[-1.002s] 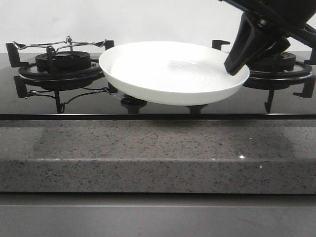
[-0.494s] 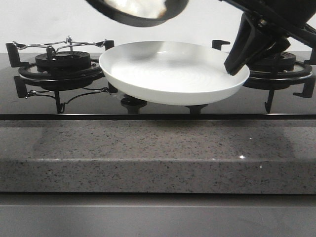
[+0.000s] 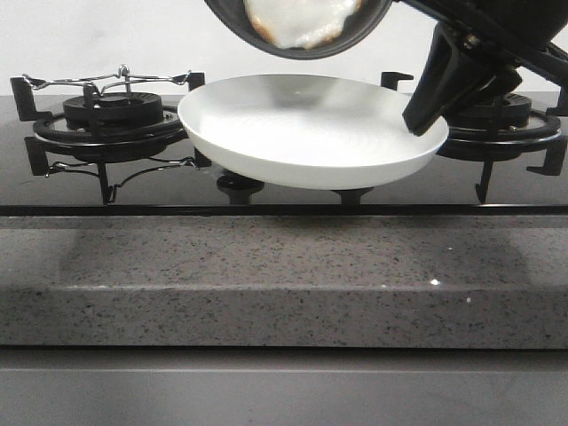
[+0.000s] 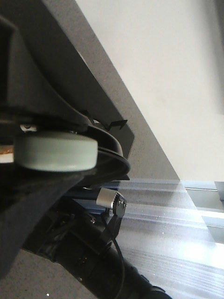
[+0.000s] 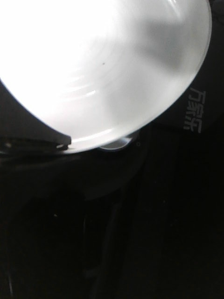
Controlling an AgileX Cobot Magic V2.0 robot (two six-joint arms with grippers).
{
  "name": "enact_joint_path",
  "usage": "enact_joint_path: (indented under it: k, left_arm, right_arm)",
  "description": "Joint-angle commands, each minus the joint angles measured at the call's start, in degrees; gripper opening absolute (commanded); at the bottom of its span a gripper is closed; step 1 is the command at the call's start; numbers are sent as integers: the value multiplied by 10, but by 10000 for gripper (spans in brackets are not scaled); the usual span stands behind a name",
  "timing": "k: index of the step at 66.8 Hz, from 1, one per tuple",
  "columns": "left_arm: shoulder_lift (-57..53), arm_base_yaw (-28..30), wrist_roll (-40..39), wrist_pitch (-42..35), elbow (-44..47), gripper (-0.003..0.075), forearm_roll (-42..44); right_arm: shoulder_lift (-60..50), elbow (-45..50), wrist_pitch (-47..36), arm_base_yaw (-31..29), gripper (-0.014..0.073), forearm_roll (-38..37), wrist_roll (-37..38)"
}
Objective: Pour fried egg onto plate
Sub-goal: 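Lift the pan with the left gripper and tip the egg onto the plate, then return the empty pan to its burner with the left gripper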
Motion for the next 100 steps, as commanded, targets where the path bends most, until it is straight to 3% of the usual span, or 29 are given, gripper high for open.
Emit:
enact_joint_path:
  k: [1,29,55,74,100]
  left_arm:
    - [-21,-14,67,-24,-25,-20,-38]
    - [-21,-15,251,-14,-25,-20,-36]
    - [-21,-15,256,-5,-25,-20,-38]
    - [-21,23,135,-84,-25,-20,-61]
    - [33,226,-155,-56,-25,-20,-159]
  right_arm:
    - [-20,-13,-18,-1,-67,21,-2]
    - [-20,-13,-18,-1,-67,21,-2]
    - [-20,-13,-18,-1,-67,21,-2]
    - [-20,-13,-18,-1,-67,21,-2]
    - [-20,-13,-18,-1,-67,21,-2]
